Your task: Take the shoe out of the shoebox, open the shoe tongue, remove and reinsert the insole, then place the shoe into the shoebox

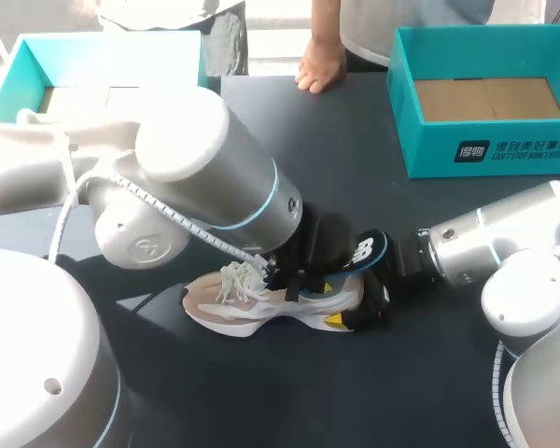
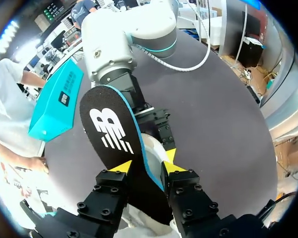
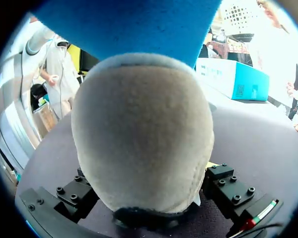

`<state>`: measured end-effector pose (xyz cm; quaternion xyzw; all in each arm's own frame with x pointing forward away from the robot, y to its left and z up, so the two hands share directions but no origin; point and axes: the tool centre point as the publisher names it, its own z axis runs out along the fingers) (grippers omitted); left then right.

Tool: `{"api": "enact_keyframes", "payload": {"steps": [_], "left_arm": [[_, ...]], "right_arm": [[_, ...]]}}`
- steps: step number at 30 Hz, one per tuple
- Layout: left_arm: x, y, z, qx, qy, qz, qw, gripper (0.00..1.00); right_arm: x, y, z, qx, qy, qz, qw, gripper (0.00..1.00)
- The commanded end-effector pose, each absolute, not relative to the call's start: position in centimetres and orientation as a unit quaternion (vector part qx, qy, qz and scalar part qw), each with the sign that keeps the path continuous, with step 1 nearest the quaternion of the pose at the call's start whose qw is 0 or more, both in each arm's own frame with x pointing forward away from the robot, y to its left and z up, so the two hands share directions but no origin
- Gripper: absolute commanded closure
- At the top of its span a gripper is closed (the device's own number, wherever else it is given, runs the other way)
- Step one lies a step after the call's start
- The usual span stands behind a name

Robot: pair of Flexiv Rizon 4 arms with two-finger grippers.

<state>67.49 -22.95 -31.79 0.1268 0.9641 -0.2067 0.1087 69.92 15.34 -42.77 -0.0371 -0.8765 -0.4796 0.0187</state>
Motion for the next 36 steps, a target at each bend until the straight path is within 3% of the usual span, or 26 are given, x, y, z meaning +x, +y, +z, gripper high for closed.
{"api": "enact_keyframes", "payload": {"steps": [1, 7, 27, 36], "left_arm": [[66.9, -22.4, -31.2, 0.101, 0.962, -0.198, 0.158, 0.6], [67.4, -22.6, -31.5, 0.043, 0.957, -0.219, 0.186, 0.64], [68.1, -24.3, -33.1, -0.037, 0.936, -0.254, 0.241, 0.61], [69.0, -25.2, -33.7, -0.056, 0.929, -0.264, 0.253, 0.67]], "right_arm": [[70.1, 15.7, -43.3, -0.038, -0.878, -0.477, 0.019, 1.0], [70.1, 15.7, -43.3, -0.038, -0.878, -0.477, 0.019, 1.0], [70.1, 15.7, -43.3, -0.038, -0.878, -0.477, 0.019, 1.0], [70.1, 15.7, -43.3, -0.038, -0.878, -0.477, 0.019, 1.0]]}}
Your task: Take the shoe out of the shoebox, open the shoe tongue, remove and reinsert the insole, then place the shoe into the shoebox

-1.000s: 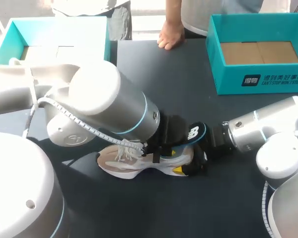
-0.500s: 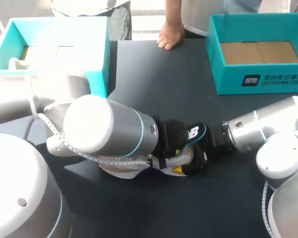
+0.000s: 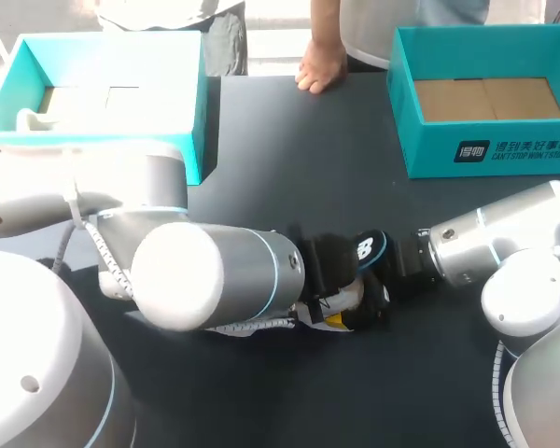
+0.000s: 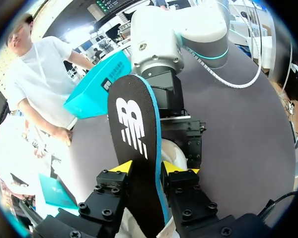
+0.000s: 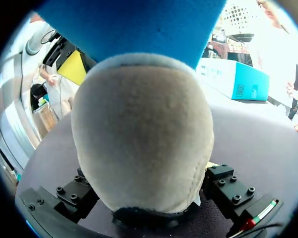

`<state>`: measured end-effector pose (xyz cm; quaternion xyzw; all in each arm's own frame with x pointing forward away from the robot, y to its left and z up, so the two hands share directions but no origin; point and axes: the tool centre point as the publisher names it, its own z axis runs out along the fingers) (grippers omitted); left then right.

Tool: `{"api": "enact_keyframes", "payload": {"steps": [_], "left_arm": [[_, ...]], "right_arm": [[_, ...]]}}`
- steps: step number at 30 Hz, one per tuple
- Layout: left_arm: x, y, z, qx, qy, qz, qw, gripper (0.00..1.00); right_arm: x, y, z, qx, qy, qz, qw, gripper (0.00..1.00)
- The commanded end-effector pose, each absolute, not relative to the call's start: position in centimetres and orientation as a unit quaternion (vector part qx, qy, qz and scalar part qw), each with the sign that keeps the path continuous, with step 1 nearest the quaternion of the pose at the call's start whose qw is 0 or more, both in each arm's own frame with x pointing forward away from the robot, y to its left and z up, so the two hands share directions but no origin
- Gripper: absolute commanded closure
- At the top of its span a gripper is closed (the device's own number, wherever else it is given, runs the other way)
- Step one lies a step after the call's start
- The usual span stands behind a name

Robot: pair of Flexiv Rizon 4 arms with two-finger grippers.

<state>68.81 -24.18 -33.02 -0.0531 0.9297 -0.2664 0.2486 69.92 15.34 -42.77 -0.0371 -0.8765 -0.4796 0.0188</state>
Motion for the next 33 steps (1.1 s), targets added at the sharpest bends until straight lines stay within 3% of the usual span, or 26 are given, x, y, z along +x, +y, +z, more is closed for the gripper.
{"api": "enact_keyframes", "payload": {"steps": [1, 6, 8, 9, 23, 33], "left_arm": [[69.0, -25.3, -33.8, -0.056, 0.929, -0.264, 0.255, 0.68], [69.5, -25.5, -34.2, -0.057, 0.929, -0.257, 0.259, 0.73], [69.7, -25.5, -34.2, -0.059, 0.929, -0.255, 0.262, 0.96], [69.8, -25.4, -34.1, -0.059, 0.928, -0.255, 0.264, 1.0], [71.4, -25.5, -29.4, -0.042, 0.916, -0.287, 0.278, 1.0], [71.0, -25.5, -25.7, 0.019, 0.928, -0.325, 0.182, 1.0]], "right_arm": [[70.1, 15.7, -43.3, -0.038, -0.878, -0.477, 0.019, 1.0], [70.1, 15.7, -43.3, -0.038, -0.878, -0.477, 0.019, 1.0], [70.1, 15.7, -43.3, -0.038, -0.878, -0.477, 0.019, 1.0], [70.1, 15.7, -43.3, -0.038, -0.878, -0.477, 0.019, 1.0], [70.1, 15.7, -43.3, -0.038, -0.878, -0.477, 0.019, 1.0], [70.1, 15.7, -43.3, -0.038, -0.878, -0.477, 0.019, 1.0]]}}
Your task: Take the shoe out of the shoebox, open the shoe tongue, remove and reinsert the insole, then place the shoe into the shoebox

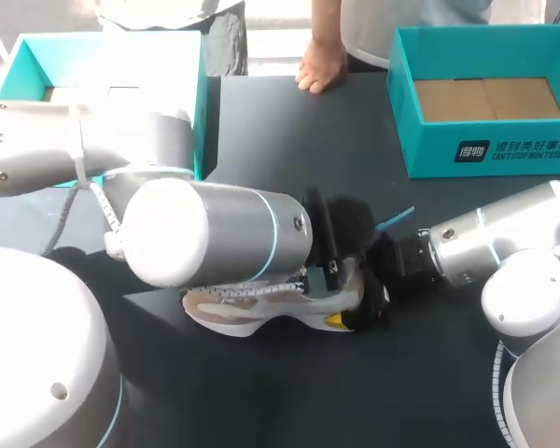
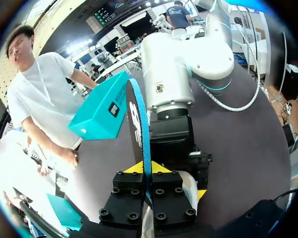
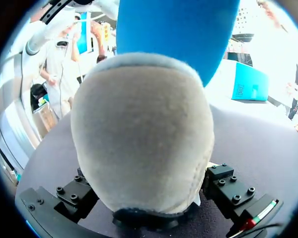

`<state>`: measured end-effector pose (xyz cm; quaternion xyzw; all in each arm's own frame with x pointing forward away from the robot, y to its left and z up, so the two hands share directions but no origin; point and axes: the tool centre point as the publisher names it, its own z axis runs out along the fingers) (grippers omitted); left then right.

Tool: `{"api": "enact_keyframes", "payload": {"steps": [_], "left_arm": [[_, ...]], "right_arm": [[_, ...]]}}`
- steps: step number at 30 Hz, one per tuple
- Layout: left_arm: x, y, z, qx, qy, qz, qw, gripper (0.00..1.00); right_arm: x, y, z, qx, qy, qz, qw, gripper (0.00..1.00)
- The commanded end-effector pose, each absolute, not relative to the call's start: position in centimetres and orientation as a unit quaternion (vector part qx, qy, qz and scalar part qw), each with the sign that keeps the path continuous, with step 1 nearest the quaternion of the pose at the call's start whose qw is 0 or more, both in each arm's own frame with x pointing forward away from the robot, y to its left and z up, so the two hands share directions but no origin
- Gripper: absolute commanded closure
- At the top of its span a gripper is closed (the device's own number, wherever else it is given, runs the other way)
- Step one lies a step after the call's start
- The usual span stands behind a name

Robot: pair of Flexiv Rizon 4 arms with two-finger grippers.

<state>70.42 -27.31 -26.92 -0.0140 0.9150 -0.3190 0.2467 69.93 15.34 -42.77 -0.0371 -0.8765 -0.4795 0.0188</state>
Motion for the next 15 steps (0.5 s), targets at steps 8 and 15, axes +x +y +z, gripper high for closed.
{"api": "enact_keyframes", "payload": {"steps": [8, 15], "left_arm": [[68.9, -24.8, -25.1, 0.051, 0.933, -0.33, 0.133, 1.0], [67.4, -24.5, -24.6, 0.075, 0.932, -0.339, 0.1, 1.0]], "right_arm": [[70.1, 15.7, -43.3, -0.038, -0.878, -0.477, 0.019, 1.0], [70.1, 15.7, -43.3, -0.038, -0.878, -0.477, 0.019, 1.0]]}}
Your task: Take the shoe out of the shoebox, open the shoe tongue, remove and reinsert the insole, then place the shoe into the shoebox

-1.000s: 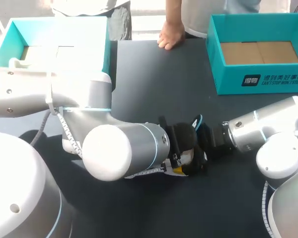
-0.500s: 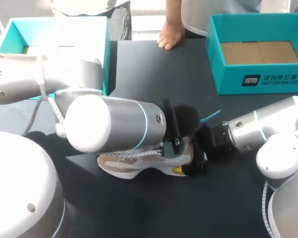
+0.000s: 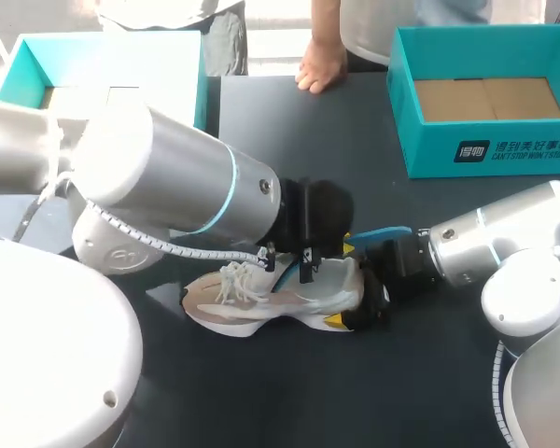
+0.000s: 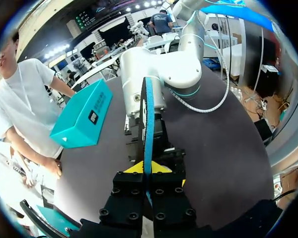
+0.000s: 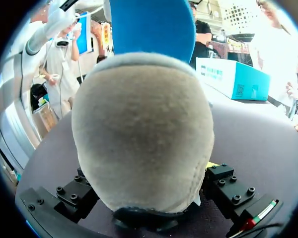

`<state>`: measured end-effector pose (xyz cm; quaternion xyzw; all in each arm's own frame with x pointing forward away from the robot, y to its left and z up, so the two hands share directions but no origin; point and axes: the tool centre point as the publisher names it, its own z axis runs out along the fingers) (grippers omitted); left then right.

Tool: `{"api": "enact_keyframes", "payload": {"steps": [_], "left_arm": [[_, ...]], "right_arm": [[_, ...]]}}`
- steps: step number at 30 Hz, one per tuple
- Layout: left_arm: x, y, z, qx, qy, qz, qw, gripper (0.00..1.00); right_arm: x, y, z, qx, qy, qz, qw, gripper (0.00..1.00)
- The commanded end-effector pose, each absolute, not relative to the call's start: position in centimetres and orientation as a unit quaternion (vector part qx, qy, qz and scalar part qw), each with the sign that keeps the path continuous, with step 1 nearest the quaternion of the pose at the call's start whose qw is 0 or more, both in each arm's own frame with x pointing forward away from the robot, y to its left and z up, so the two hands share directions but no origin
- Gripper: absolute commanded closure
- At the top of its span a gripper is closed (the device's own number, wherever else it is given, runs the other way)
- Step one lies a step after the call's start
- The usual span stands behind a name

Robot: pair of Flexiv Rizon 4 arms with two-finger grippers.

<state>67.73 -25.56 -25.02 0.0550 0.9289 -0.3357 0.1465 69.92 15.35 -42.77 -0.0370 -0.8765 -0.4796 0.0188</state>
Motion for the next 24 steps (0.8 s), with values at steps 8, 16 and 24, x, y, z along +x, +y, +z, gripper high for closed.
{"api": "enact_keyframes", "payload": {"steps": [8, 16, 24], "left_arm": [[67.2, -24.3, -23.9, 0.098, 0.925, -0.362, 0.054, 1.0], [68.4, -24.7, -20.4, 0.132, 0.906, -0.402, 0.011, 1.0], [70.8, -24.6, -15.9, 0.129, 0.878, -0.46, 0.018, 1.0]], "right_arm": [[70.1, 15.7, -43.3, -0.038, -0.878, -0.477, 0.019, 1.0], [70.1, 15.7, -43.3, -0.038, -0.878, -0.477, 0.019, 1.0], [70.1, 15.7, -43.3, -0.038, -0.878, -0.477, 0.019, 1.0]]}}
